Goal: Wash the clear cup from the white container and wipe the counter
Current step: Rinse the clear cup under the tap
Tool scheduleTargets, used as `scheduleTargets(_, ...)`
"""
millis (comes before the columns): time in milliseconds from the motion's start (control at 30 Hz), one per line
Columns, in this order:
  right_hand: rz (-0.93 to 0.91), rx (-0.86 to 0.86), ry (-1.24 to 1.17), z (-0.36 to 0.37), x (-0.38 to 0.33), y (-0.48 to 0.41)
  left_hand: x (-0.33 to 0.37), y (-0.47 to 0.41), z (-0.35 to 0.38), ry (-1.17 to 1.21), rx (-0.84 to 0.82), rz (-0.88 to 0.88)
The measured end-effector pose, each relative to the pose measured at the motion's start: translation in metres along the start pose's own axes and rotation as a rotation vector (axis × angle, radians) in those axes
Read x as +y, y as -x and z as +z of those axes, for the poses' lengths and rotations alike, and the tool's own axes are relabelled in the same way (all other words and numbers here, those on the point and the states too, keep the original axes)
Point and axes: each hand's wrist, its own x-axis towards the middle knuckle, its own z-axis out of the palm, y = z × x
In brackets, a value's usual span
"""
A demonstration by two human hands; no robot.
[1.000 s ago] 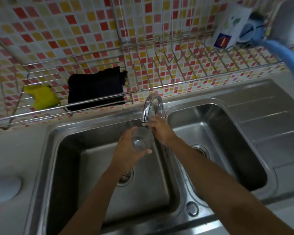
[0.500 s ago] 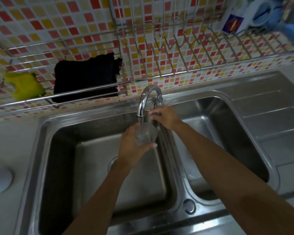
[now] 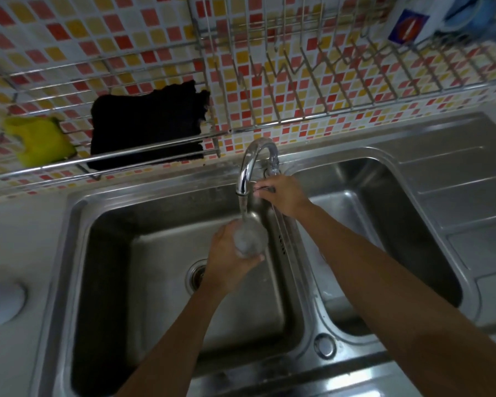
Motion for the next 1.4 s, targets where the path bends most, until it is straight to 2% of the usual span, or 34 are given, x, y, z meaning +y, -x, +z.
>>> scheduleTargets(100, 0.005, 0.001, 0.011, 0.001, 0.001, 0.0, 0.003, 0.006, 0.007, -0.061, -0.104, 0.035)
scheduleTargets(267, 0.007, 0.008, -0.022, 0.002, 0.002, -0.001, 0.004, -0.007, 0.002, 0.072, 0.061, -0.034)
scheduleTargets(433, 0.069, -0.026, -0.108, 0.003, 0.002, -0.001, 0.0, -0.004, 0.004, -0.073, -0.08, 0.052)
scheduleTargets(600, 0.156, 0.045, -0.248, 0.007, -0.002, -0.007, 0.0, -0.003, -0.003, 0.028, 0.019, -0.01)
scheduleTargets(667, 0.182, 0.081, -0.299, 0.013, -0.005, -0.007, -0.002, -0.004, -0.007, 0.01, 0.012, -0.002)
scheduleTargets(767, 0.253, 0.161, -0.489, 0.01, -0.001, -0.004, -0.004, -0.005, -0.005, -0.002, -0.064, 0.043)
scheduleTargets(900, 0.376, 0.242, -0.907, 0.0, 0.004, -0.004, -0.001, -0.006, -0.003, 0.024, -0.015, 0.051)
scheduleTargets(967, 0.396, 0.253, -0.991, 0.0, 0.004, -0.004, 0.001, -0.008, -0.005, 0.025, -0.004, 0.065)
scheduleTargets(1400, 0.416, 0.268, -0.914, -0.001, 0.001, -0.002, 0.022, -0.026, -0.007, 0.017, 0.069, 0.112)
